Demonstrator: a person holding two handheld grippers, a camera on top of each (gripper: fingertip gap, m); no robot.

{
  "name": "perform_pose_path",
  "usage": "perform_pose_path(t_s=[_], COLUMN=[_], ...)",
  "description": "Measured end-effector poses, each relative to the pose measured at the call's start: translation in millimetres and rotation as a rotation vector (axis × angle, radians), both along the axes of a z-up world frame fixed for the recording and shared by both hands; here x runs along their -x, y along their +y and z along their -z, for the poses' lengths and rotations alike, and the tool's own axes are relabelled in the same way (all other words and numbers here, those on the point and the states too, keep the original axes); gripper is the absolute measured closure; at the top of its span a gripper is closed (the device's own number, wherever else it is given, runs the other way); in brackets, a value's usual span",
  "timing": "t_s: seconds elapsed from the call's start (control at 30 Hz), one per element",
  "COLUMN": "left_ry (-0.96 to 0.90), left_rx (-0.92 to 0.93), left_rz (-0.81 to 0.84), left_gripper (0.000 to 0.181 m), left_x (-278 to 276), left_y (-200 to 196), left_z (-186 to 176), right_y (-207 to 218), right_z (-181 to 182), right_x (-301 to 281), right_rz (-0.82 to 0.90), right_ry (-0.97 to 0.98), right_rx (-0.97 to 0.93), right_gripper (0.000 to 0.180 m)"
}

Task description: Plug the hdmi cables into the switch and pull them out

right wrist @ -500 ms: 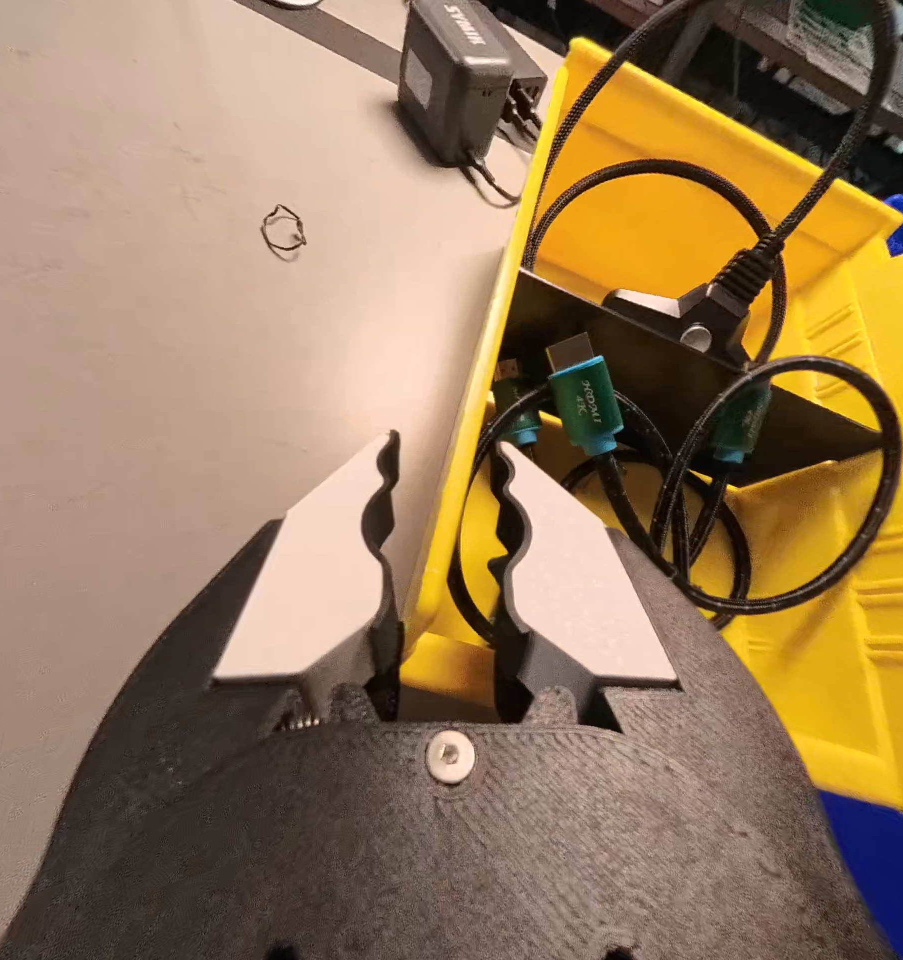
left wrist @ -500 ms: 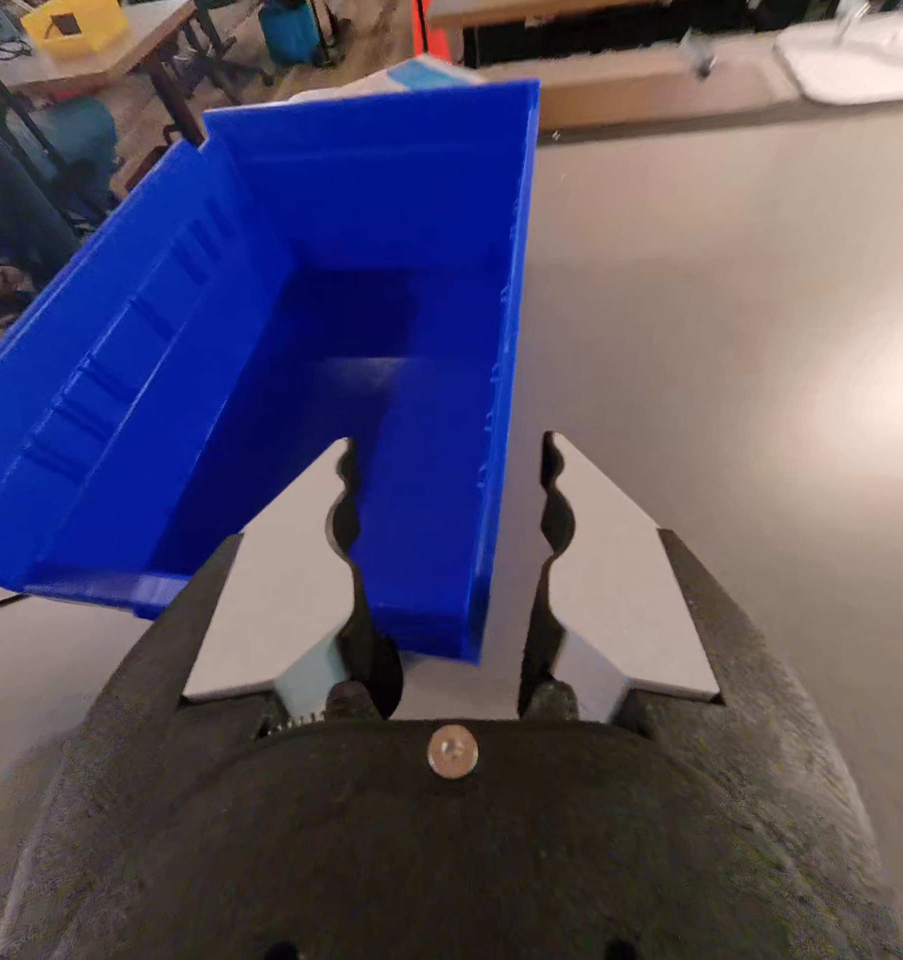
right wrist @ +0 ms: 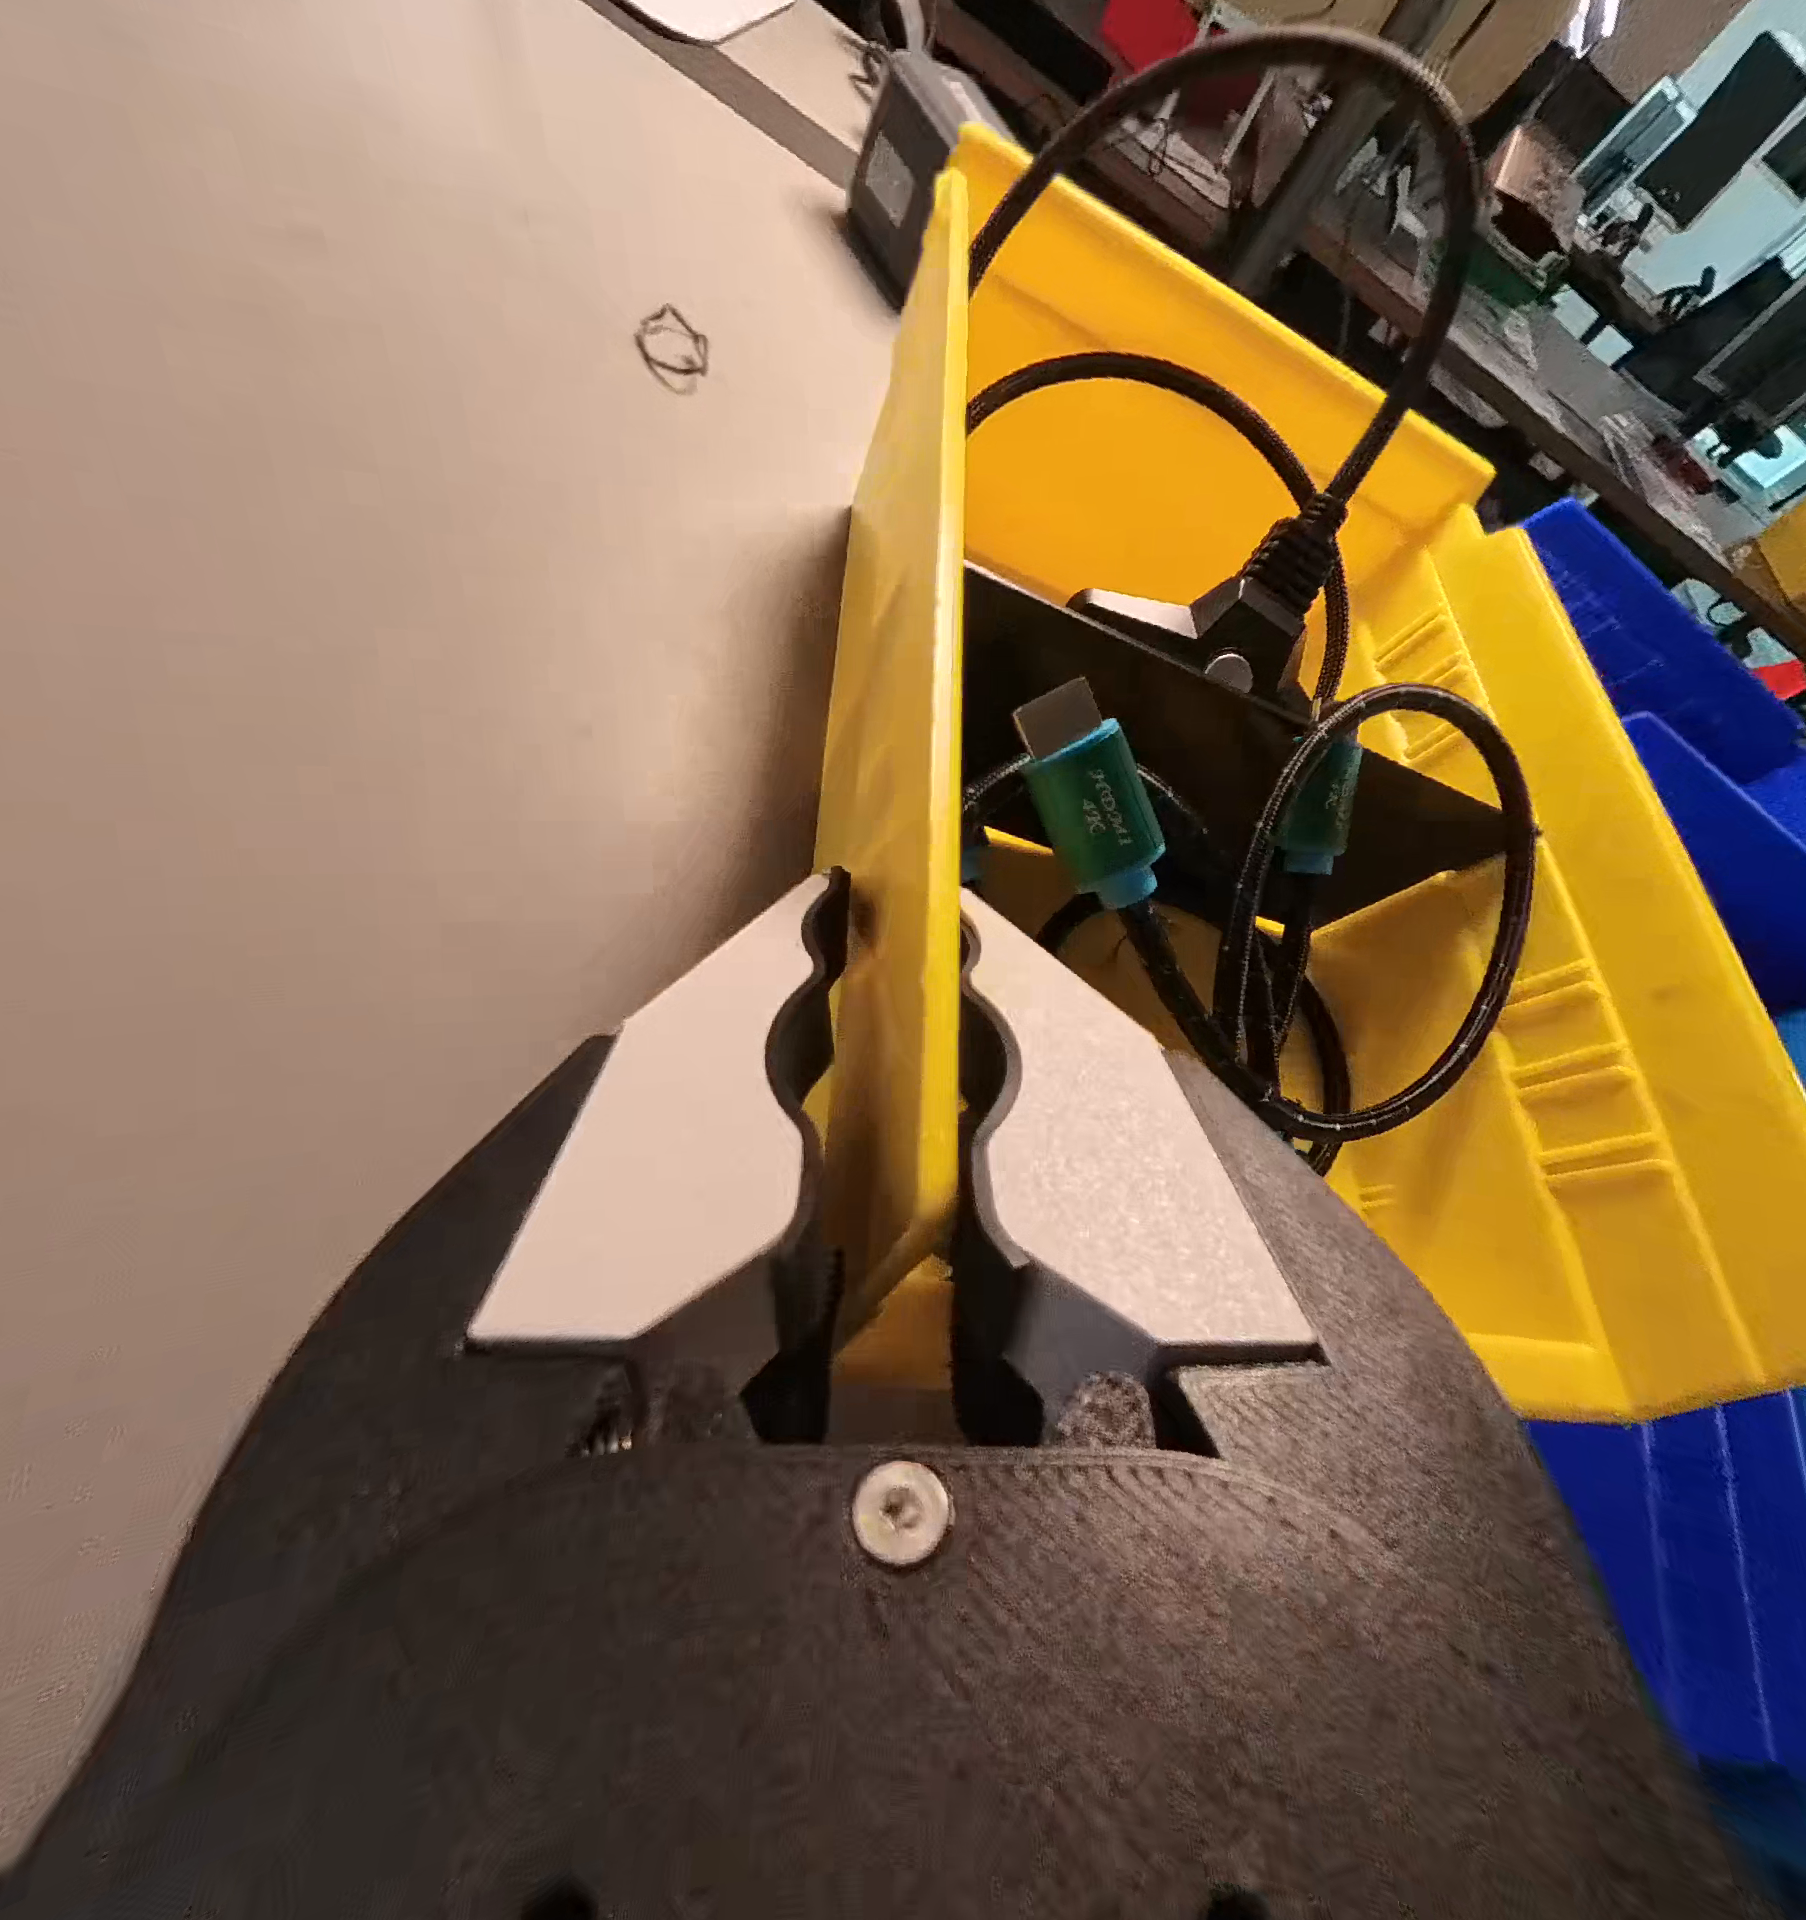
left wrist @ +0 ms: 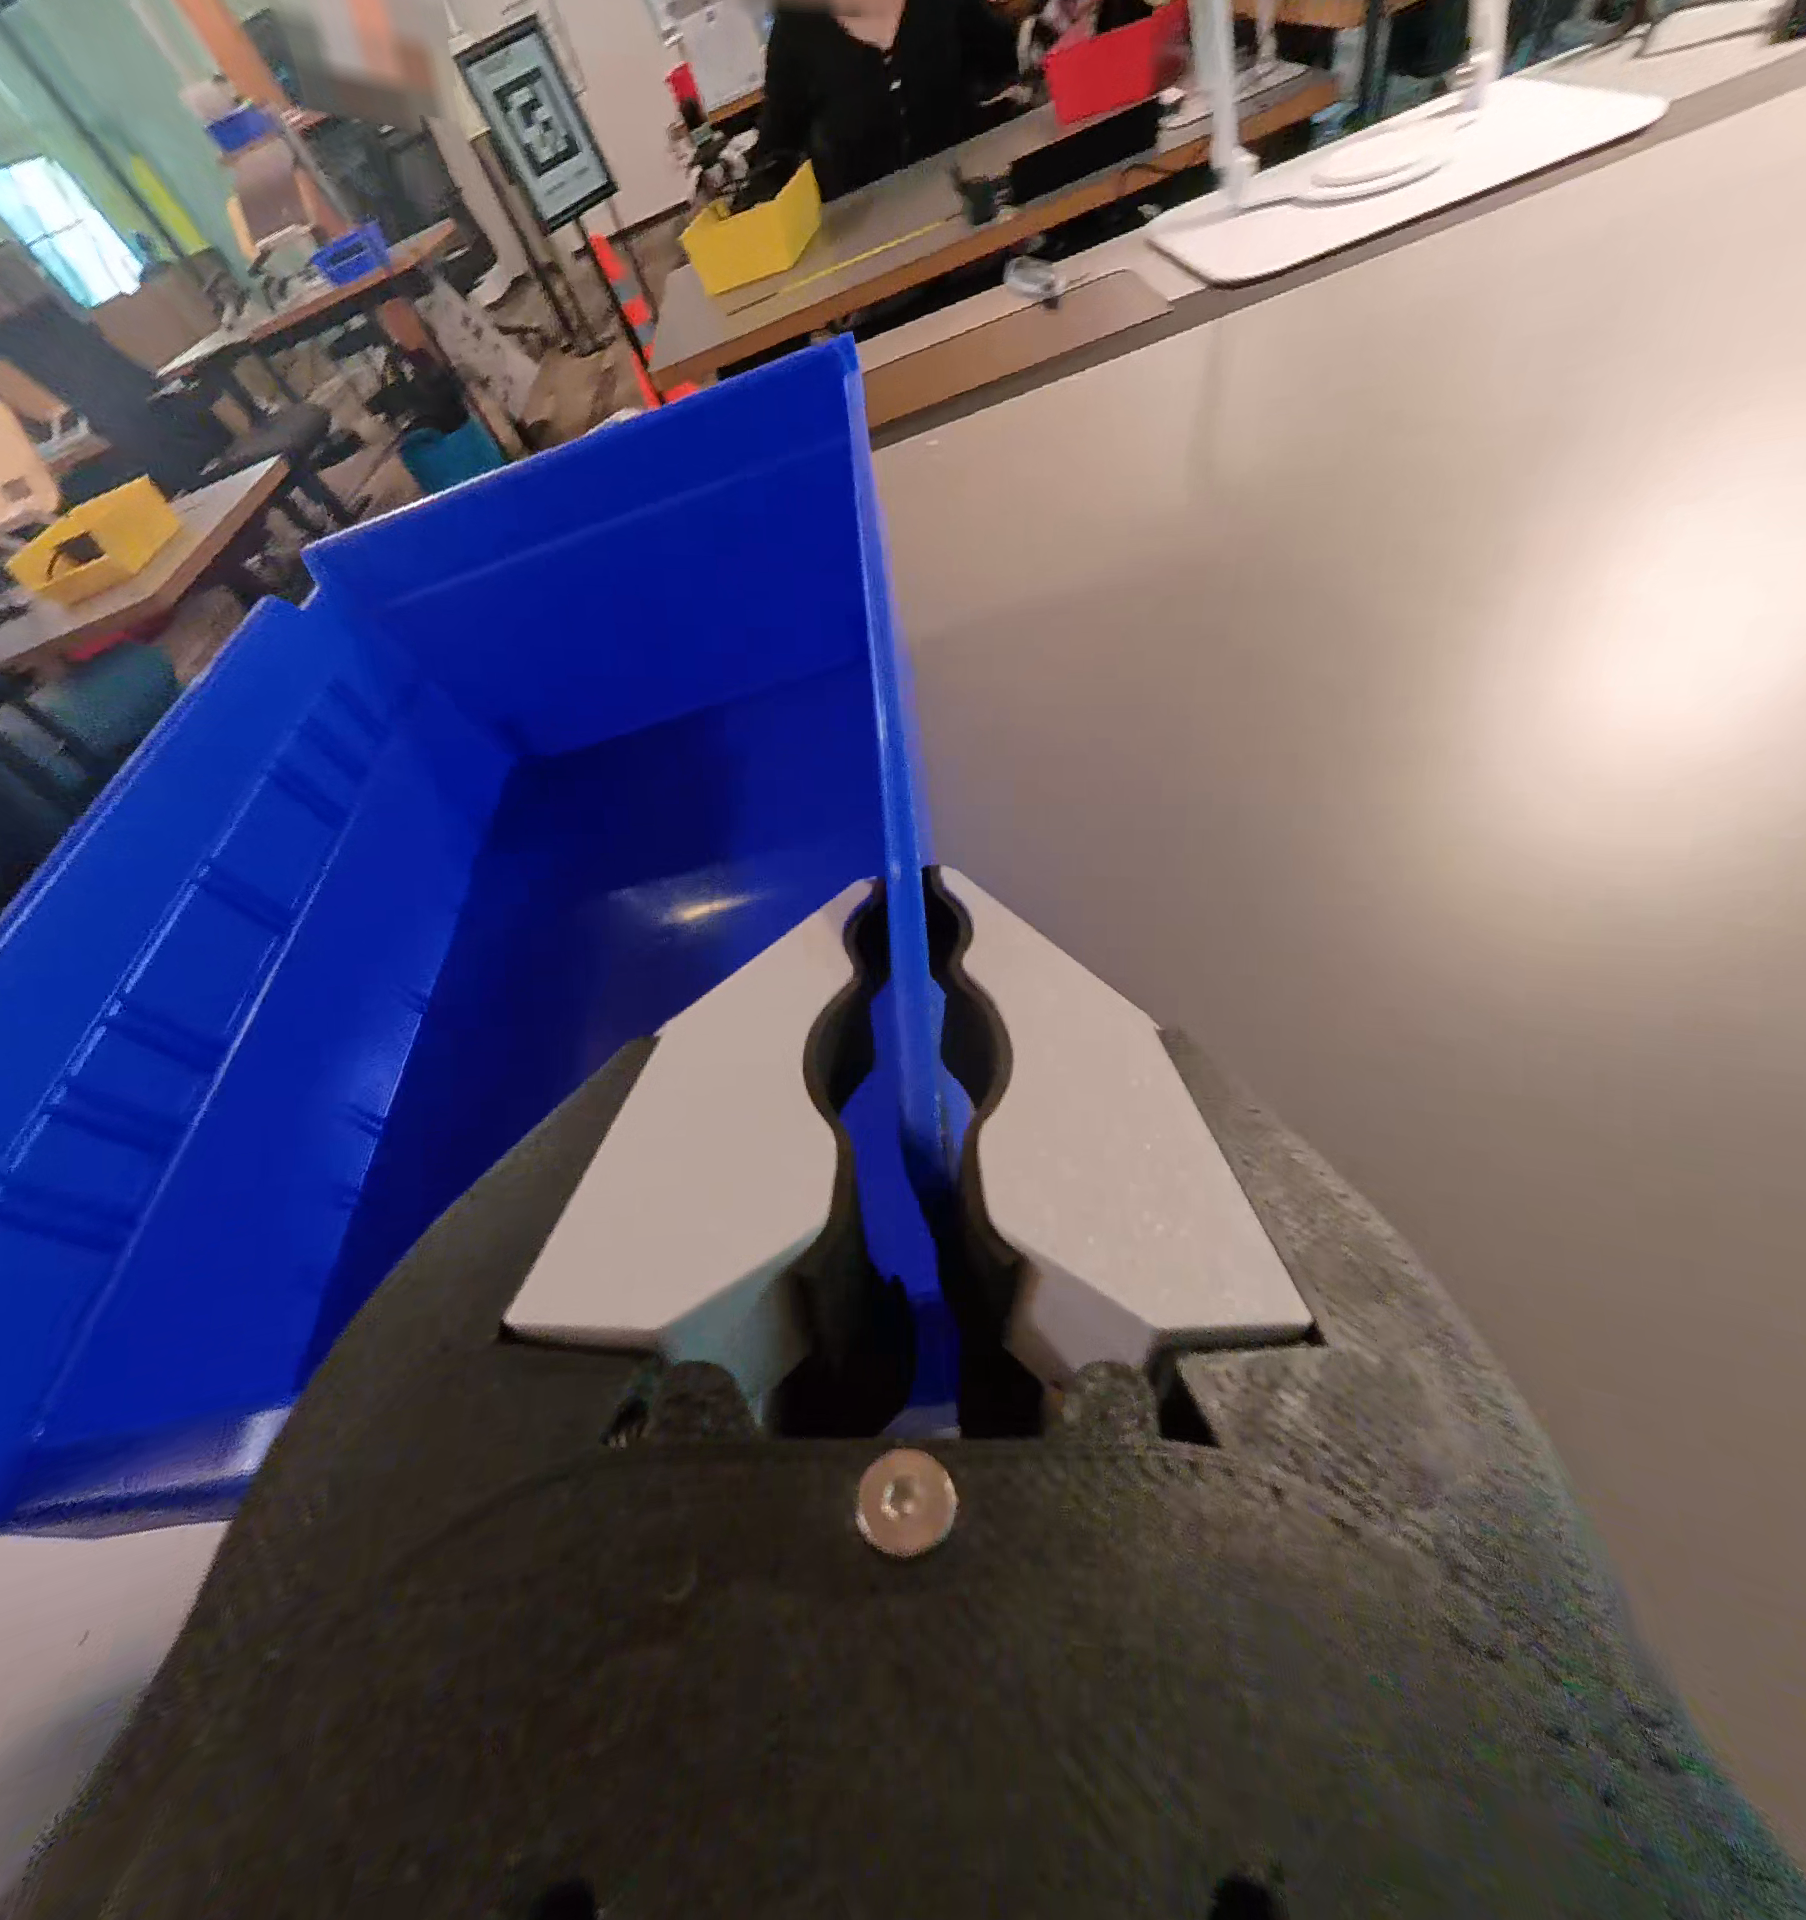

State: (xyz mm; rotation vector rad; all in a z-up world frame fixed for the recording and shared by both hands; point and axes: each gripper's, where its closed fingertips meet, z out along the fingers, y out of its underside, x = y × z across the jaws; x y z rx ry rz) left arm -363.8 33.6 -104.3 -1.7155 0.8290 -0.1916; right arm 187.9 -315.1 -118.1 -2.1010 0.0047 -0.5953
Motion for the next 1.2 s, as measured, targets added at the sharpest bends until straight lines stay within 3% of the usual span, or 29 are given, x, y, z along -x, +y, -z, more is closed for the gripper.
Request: perform_pose_path(t_s=[0.17,0.47,0.8,1.2], left_ry=[0.003,-0.061,-0.124,-0.112], left_rx=[-0.011,0.075,0.126,0.118], left_rz=[0.182,0.506,0.666,0.898], left_gripper=[0.177,0.176,0.177,0.177], left_x=[-18,-35,-21,14], left_y=[-42,-127,-181,-250], left_z=[0,-1,-4,-5], right_y=[-24,-47,-18,46], right_z=[0,-1,-2,-1], right_x=[39,119,177,197], right_rz=[-0.125,-0.524,-0.749,-0.926], right_ry=[0.017,0.045,0.064,0.073], right_rx=[0.017,0.016,-0.001,0.010], right_gripper=[0.165,0.165,0.165,0.164])
